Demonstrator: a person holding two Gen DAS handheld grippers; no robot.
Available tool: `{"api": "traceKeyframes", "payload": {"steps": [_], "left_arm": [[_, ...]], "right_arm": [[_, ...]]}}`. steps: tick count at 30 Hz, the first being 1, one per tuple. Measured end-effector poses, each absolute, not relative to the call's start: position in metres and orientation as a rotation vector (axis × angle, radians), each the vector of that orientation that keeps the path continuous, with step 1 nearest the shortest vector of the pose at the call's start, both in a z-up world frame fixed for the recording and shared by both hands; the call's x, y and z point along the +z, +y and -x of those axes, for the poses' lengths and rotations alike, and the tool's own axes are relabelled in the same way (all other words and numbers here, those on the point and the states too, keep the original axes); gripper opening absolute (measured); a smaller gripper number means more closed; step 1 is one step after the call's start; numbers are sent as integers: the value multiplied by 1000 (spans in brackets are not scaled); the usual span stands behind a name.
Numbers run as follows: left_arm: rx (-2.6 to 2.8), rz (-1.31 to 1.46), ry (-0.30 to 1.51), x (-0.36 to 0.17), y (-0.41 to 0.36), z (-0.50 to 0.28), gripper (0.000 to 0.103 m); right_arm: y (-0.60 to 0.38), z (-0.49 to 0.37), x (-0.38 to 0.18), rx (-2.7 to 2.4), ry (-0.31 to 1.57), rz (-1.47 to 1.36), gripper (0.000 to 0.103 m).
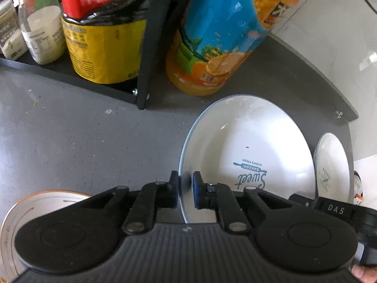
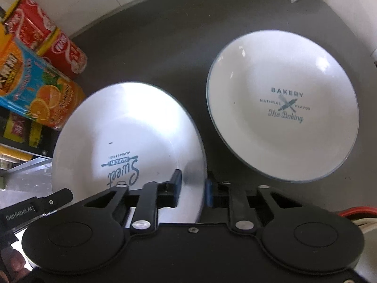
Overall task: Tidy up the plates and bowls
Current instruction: 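Lift the 'Sweet' plate and carry it toward the flower-print plate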
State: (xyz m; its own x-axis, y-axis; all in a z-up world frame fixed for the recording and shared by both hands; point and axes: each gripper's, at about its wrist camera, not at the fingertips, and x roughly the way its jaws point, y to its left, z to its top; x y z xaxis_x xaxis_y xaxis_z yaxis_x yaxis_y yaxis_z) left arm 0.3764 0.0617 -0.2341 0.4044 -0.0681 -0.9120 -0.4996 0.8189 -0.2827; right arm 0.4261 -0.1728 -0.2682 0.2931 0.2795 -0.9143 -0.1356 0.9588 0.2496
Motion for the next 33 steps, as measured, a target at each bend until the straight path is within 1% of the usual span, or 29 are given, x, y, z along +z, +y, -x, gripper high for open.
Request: {"api": "traceKeyframes", "payload": {"steps": [3, 10, 22, 33], "left_arm": [[300, 578, 1113, -226, 64, -373, 10], [332, 589, 1081, -211, 68, -369, 10], [345, 646, 1018, -181, 75, -338, 10], [415, 661, 976, -157, 81, -289, 10]], "right_arm": [[-177, -422, -261, 325, 1211, -156, 14], [-182, -412, -246, 401, 1142, -140, 10], [-192, -386, -221, 517, 1068, -118, 12], [-180, -362, -206, 636, 1031, -108, 12]]}}
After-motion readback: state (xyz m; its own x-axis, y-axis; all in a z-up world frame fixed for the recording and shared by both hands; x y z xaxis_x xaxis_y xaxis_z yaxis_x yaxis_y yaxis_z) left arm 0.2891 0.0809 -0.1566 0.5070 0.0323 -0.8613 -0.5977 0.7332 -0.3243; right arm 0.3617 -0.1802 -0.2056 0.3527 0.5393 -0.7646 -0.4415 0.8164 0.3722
